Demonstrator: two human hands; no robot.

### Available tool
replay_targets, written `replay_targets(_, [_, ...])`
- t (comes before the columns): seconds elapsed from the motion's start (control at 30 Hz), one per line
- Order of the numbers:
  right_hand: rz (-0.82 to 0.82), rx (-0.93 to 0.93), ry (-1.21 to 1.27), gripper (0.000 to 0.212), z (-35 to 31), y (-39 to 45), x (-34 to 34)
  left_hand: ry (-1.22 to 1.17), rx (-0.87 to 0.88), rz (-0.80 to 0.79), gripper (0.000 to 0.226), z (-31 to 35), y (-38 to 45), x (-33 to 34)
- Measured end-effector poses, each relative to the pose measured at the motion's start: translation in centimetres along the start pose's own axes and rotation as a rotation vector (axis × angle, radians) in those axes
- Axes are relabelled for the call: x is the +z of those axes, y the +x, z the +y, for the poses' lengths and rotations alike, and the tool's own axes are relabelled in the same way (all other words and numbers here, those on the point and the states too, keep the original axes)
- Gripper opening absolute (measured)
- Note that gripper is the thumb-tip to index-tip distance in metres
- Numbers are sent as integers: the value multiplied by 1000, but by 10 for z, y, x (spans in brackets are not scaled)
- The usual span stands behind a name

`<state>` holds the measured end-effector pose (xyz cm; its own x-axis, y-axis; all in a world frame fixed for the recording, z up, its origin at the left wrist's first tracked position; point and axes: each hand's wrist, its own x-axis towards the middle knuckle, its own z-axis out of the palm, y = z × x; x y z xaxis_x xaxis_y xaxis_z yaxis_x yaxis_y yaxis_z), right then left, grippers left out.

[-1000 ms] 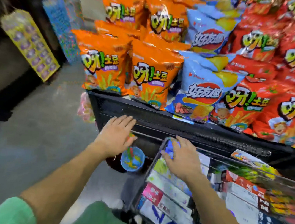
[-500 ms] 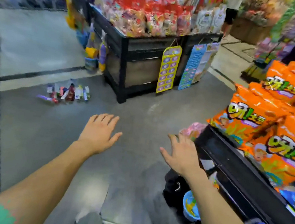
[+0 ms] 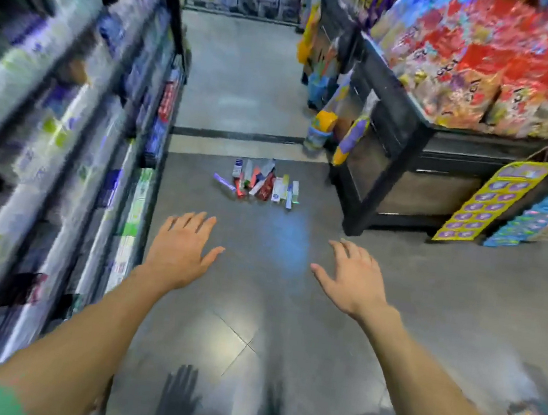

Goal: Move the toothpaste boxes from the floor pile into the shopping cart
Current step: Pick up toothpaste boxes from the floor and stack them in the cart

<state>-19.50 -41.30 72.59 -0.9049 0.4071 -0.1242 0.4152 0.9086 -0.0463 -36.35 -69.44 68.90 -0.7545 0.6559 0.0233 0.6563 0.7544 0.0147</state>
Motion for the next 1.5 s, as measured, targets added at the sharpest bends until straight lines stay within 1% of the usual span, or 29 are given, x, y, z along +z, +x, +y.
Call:
replay_targets(0.13, [-22, -85, 1, 70, -29, 88, 4, 1, -43, 3, 72, -42, 56, 13])
replay_targets(0.4, [-93, -165, 1, 71, -48, 303, 27, -2, -178, -107, 86, -107, 215, 39])
replay_targets(0.53, [-135, -172, 30, 79, -57, 403, 22, 18, -222, -172, 92, -132, 300, 36])
replay_targets(0.63, [-162, -184, 20, 73, -64, 474, 16, 8, -252, -198, 92, -153, 357, 38])
replay_targets(0.77, [-172, -187, 41, 88, -76, 566, 11, -20, -282, -230, 97, -187, 439, 48])
replay_targets(0.87, [-216, -203, 13, 72, -82, 642, 22, -30, -283, -273, 97, -215, 503, 68])
replay_targets(0.93, [-227, -206, -16, 69, -86, 695, 34, -48, -298, -310, 94, -237, 549, 93])
replay_targets(1.0, [-240, -198, -23, 72, -93, 752, 49, -86, -307, -300, 89, -262, 599, 120])
replay_targets(1.1, [-272, -200, -8, 74, -105, 835, 82, -122, -303, -336, 75, -296, 667, 174])
replay_targets(1.17, [-290, -200, 20, 87, -114, 888, 114, -151, -312, -387, 75, -319, 709, 216])
replay_targets(1.23, [-298, -226, 49, 97, -121, 934, 158, -171, -333, -399, 77, -338, 745, 263])
replay_targets(1.27, [-296, -204, 74, 97, -123, 955, 184, -162, -328, -396, 79, -346, 759, 291])
replay_targets(1.37, [-311, -147, 155, 86, -130, 1010, 267, -95, -310, -383, 80, -363, 796, 376])
replay_targets(1.4, [-337, -154, 154, 82, -129, 1031, 316, -85, -327, -411, 77, -364, 807, 425])
replay_targets(1.43, [-327, -175, 143, 79, -133, 1042, 325, -85, -330, -425, 72, -366, 816, 436])
replay_targets(1.47, [-314, -164, 148, 76, -133, 1046, 325, -111, -348, -381, 68, -364, 817, 435])
replay_targets(1.5, [-334, -191, 136, 74, -131, 1072, 399, -136, -370, -394, 68, -365, 826, 511])
